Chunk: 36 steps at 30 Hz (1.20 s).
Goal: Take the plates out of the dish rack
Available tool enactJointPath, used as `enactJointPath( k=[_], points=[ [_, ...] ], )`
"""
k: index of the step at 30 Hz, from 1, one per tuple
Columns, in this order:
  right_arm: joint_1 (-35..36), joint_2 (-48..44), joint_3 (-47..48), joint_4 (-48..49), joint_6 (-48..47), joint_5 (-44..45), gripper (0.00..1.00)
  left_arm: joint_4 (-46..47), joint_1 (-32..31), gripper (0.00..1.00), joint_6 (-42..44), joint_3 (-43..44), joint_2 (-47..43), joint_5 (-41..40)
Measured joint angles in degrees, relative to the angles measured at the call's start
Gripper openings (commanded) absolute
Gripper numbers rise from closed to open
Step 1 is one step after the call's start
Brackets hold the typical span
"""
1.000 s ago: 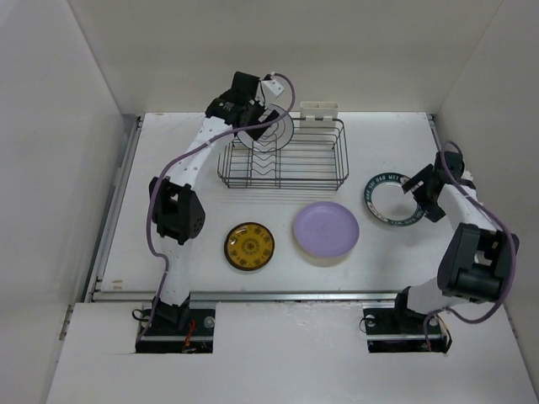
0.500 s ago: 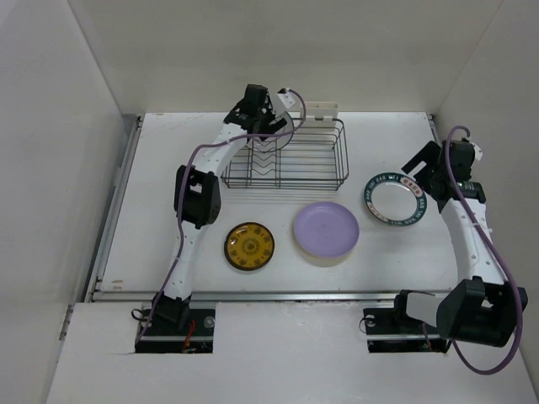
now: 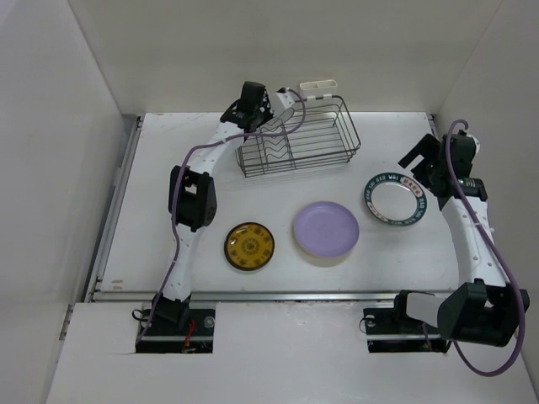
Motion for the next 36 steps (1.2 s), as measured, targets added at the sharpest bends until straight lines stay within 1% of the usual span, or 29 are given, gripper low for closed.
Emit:
enactJointPath(
  k=[6, 9, 12, 16, 20, 24, 26, 30, 32, 36],
  points=[
    [1.9, 0.0, 0.0, 0.1, 0.1, -2.2, 0.98, -0.7, -0.2, 0.00, -0.1, -0.9, -1.1, -1.3],
    [2.9, 0.3, 0.0, 0.9, 0.0, -4.6, 0.98, -2.7, -0.2, 0.00, -2.1, -1.3, -2.6, -1.7],
    [5.5, 0.7, 0.1, 2.1, -1.4, -7.8, 0.98, -5.8, -0.1, 0.00, -5.4, -1.0, -5.0, -1.4],
    [10.9, 2.7, 1.5, 4.6, -4.3, -12.7, 0.98, -11.3, 0.5, 0.00, -10.6, 4.1, -7.6, -0.7],
    [15.6, 5.3, 3.1, 8.3, -6.6, -18.5, 0.98, -16.9, 0.9, 0.00, -17.4, 10.3, -10.9, 3.5],
    [18.0, 7.7, 4.4, 11.8, -7.6, -23.6, 0.99, -22.5, 0.8, 0.00, -23.9, 12.9, -15.7, 9.8],
    [18.3, 8.9, 5.2, 13.2, -7.8, -26.0, 0.99, -26.0, 0.7, 0.00, -26.8, 13.5, -17.7, 14.3],
    [18.7, 10.6, 5.9, 16.9, -7.8, -31.4, 0.99, -33.5, 0.5, 0.00, -30.1, 13.9, -19.1, 27.8],
    [18.7, 10.7, 5.8, 19.2, -7.3, -34.3, 0.99, -37.1, 0.5, 0.00, -31.0, 13.6, -19.0, 35.9],
    [18.9, 9.2, 3.5, 26.2, -5.0, -38.2, 0.99, -40.9, 0.3, 0.00, -32.3, 9.8, -19.1, 49.8]
  ],
)
